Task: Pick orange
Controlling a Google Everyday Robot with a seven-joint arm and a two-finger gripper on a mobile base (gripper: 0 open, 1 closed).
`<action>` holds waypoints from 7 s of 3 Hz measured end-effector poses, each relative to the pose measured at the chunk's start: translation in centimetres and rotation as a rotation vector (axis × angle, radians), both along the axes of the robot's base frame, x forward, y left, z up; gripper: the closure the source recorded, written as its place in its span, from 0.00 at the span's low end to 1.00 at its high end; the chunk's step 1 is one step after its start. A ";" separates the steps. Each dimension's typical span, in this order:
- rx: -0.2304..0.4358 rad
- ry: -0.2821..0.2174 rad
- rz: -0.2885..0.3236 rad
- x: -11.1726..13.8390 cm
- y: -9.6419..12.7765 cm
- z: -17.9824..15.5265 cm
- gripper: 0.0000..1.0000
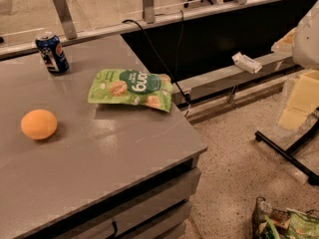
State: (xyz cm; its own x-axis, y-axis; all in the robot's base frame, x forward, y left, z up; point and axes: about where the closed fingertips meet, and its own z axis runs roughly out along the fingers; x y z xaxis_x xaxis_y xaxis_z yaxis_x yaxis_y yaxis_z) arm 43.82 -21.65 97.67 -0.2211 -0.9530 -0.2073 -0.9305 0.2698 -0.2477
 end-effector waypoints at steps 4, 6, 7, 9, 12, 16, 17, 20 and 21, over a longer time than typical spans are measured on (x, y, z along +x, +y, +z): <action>0.099 -0.051 0.541 2.8 25.7 0.2 0.00; 0.194 -0.057 0.808 -0.5 36.3 -1.5 0.00; 0.194 -0.057 0.808 -0.5 36.3 -1.5 0.00; 0.205 0.030 0.835 4.4 38.4 -7.3 0.00; 0.264 0.055 0.855 9.9 44.0 -11.7 0.00; 0.323 0.146 0.850 7.7 48.4 -12.4 0.00; 0.327 0.153 0.851 7.4 48.7 -12.5 0.00; 0.353 0.206 0.893 6.0 50.9 -13.0 0.64; 0.365 0.201 0.896 5.9 51.0 -12.6 0.88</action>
Offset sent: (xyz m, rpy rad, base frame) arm 0.0318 0.1354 0.0076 0.0448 -0.0365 0.3360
